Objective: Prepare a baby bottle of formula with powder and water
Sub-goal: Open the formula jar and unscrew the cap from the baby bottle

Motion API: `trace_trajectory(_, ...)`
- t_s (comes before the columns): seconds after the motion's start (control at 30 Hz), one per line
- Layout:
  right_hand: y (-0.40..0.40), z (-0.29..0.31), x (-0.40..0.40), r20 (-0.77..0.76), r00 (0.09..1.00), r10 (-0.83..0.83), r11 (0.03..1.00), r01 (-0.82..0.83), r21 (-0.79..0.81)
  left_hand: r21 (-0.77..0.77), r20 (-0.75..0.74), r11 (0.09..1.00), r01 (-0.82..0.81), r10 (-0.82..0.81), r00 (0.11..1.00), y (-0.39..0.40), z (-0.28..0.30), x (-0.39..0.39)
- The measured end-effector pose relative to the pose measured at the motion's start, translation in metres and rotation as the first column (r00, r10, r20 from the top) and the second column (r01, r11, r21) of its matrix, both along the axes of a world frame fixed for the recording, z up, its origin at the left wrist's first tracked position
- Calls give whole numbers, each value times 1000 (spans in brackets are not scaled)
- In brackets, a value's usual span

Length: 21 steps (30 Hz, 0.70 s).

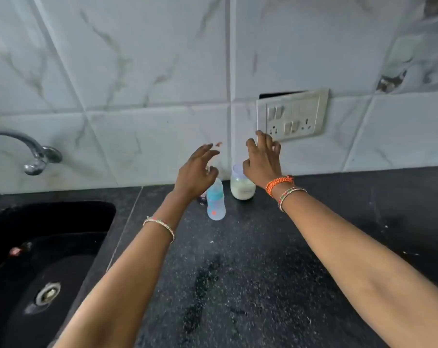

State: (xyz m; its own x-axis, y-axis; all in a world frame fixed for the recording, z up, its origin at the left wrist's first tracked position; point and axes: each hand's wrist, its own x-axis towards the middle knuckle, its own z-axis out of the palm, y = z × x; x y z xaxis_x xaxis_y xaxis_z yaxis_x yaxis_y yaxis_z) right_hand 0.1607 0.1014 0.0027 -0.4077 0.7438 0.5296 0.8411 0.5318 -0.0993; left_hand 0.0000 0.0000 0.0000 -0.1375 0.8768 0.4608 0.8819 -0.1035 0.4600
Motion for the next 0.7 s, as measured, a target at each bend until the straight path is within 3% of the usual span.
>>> trace_trajectory(0.17, 29, -43, -9, 110, 993, -32, 955, 63, -291, -150, 125, 988, 26, -7, 992, 6, -44, -15)
trace_trajectory(0.33, 67, -53, -42, 111, 992, 57, 825, 16, -565, -236, 149, 968, 83, -48, 988, 23, -72, -18)
trace_trajectory(0.53, 89, -50, -53, 121, 989, 82, 854, -7, -520, -120, 254, 989, 81, -49, 966, 26, -75, -23)
trace_trajectory(0.7, 60, -37, -46, 108, 993, 50, 840, 17, -543, -135, 221, 989, 52, -21, 975, 24, -70, -17)
